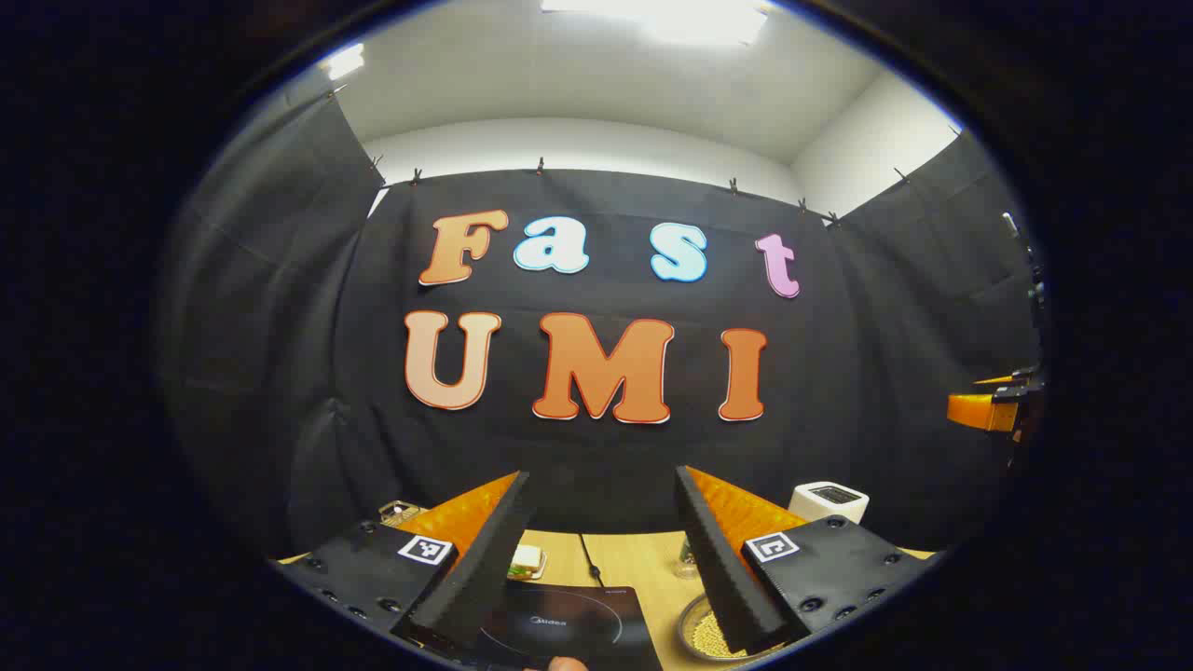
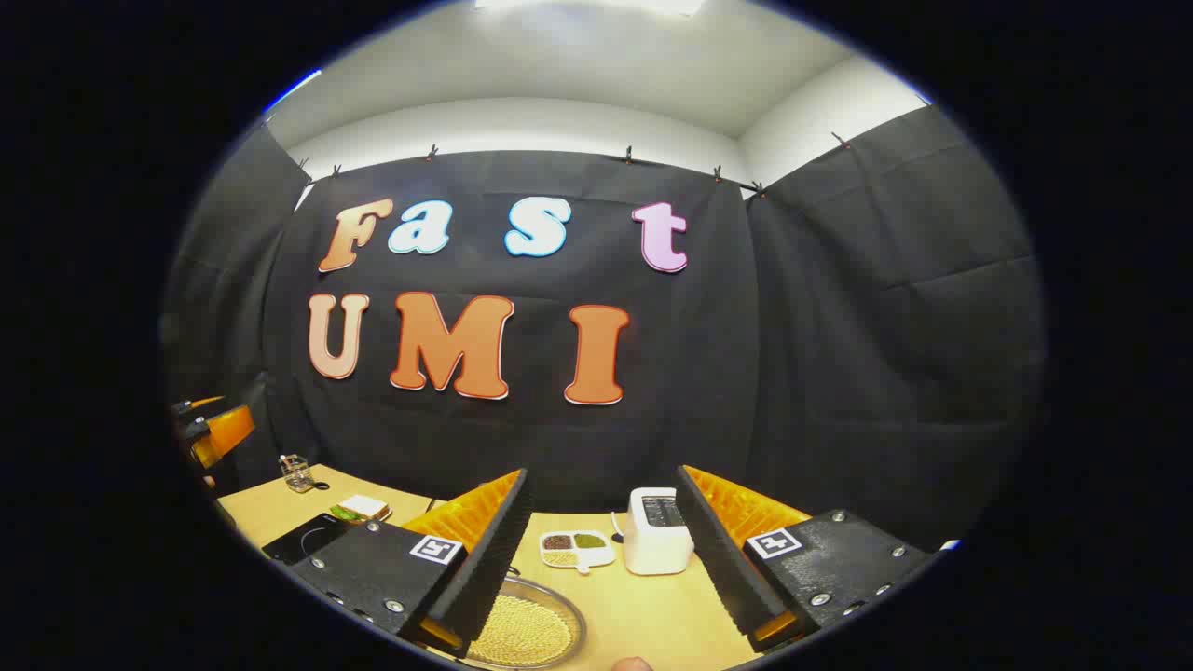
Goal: First push the handle of the pot to place it horizontally, then grasp the pot with both hands and set it on the induction cooktop.
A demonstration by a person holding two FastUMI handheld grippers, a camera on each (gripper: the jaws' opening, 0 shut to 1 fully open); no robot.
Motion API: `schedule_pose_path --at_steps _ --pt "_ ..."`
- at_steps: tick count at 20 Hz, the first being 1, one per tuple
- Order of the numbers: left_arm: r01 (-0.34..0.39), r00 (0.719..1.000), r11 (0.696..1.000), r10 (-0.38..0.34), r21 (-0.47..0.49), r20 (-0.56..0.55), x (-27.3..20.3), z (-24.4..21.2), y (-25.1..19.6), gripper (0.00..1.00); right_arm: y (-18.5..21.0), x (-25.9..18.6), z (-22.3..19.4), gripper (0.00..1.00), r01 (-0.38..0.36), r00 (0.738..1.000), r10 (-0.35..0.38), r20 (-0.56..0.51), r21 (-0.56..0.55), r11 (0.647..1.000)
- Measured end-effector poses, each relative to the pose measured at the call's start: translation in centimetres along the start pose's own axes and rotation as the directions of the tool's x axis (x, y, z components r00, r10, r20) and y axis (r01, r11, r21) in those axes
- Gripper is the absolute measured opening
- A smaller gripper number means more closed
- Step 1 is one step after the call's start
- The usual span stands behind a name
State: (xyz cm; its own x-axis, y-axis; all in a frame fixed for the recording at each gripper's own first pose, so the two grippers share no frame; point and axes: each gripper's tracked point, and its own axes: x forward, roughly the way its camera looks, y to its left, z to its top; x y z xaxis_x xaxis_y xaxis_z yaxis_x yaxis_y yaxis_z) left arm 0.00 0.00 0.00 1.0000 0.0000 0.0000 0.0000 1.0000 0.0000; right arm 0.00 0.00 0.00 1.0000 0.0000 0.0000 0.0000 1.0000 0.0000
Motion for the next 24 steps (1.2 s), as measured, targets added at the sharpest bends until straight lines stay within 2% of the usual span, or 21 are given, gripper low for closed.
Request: schedule_pose_path --at_steps 1,5,6,10,13,14,15,21,23,24 --pt "-0.012 1.000 1.000 0.012 -0.012 0.006 0.0 0.4 0.9 1.00 0.7 -0.3 -0.1 1.00 -0.013 1.000 0.013 -0.003 0.009 1.000" --pt "-0.038 0.999 0.998 0.038 -0.059 0.002 -1.0 2.0 4.8 0.98 1.7 -1.8 -0.1 1.00 -0.025 1.000 0.025 -0.003 0.023 0.999" --pt "-0.053 0.999 0.997 0.052 -0.048 -0.003 -1.3 2.4 6.3 0.98 1.5 -2.2 0.4 0.97 -0.020 1.000 0.020 0.003 0.032 0.999" --pt "-0.148 0.989 0.988 0.148 0.045 0.009 -3.1 5.3 13.1 0.98 0.9 -3.4 2.2 0.97 0.023 1.000 -0.024 0.014 0.087 0.996" --pt "-0.191 0.981 0.980 0.189 0.056 0.036 -4.6 8.0 16.3 1.00 0.8 -4.2 4.5 0.97 0.040 0.999 -0.042 0.027 0.070 0.997" --pt "-0.198 0.980 0.979 0.196 0.055 0.039 -4.9 8.7 17.1 1.00 0.7 -4.6 5.3 1.00 0.045 0.998 -0.047 0.034 0.056 0.997" --pt "-0.202 0.979 0.978 0.200 0.050 0.038 -5.2 9.3 17.9 1.00 0.8 -4.8 6.1 0.97 0.050 0.998 -0.052 0.039 0.047 0.998" --pt "-0.241 0.970 0.971 0.241 -0.013 0.018 -6.2 11.5 21.9 0.99 1.1 -5.4 8.1 0.97 0.056 0.997 -0.058 0.051 0.034 0.998" --pt "-0.260 0.965 0.966 0.260 -0.003 0.022 -6.3 11.8 23.0 0.98 1.7 -5.4 8.2 0.97 0.044 0.998 -0.046 0.043 0.040 0.998" --pt "-0.268 0.963 0.963 0.268 0.008 0.026 -6.2 11.8 23.2 1.00 2.1 -5.4 8.3 1.00 0.034 0.999 -0.036 0.040 0.043 0.998"
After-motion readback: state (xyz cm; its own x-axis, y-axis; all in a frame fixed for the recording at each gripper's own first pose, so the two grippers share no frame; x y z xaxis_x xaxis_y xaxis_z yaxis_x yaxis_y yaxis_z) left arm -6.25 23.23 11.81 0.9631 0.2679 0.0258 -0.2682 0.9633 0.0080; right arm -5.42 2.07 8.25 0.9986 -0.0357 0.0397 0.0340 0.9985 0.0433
